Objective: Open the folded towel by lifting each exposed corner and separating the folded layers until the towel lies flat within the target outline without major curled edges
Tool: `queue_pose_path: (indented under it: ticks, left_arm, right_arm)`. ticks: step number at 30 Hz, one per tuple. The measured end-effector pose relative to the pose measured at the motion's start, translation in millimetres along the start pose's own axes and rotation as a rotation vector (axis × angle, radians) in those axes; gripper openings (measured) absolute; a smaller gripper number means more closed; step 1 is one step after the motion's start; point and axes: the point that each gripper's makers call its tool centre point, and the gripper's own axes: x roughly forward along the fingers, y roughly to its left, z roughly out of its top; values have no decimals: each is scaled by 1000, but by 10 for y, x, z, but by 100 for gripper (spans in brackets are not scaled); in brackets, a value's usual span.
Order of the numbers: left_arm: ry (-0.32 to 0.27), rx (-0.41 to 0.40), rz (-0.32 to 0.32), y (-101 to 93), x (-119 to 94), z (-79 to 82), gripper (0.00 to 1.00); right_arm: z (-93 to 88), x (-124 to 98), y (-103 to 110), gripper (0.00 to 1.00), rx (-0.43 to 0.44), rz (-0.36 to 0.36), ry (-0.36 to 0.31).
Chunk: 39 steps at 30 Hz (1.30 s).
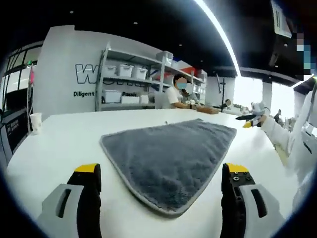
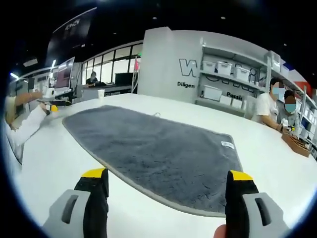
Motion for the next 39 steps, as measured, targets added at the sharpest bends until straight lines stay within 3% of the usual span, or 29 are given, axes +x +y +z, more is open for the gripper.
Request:
queue_pose_path:
  ticks: [4,8,13,21,25,32,36,39]
  left_arm:
    - [-36,15,-53,-84,74,18,99]
    - [-36,-28,-71,18,193,28,99]
    - [-3,-59,-38,377,348,129,99]
    - [37,-85,19,947,778,274,99]
    - [24,-128,25,1168,1054,333,93]
    - [123,-147,104,1518,1420,90,79]
    - [146,-140,143,1658,1547,24,70]
    - [156,-123,164,1733,1621,5,57]
  right_arm:
    - [-90,26,-24,99,14,10,-3]
    - [-162,31,-33,99,20,14,5]
    - [-147,3,-35,99,18,18,-12]
    - [-130,-45,-31,99,21,23,-33]
    - [-134,-74,-53,99,25,17,-36]
    - [-143,-93,-86,99,31,9,-35]
    - [-151,-92,-84,99,29,9,-27]
    - [-156,-81,-95,99,29,4,-20]
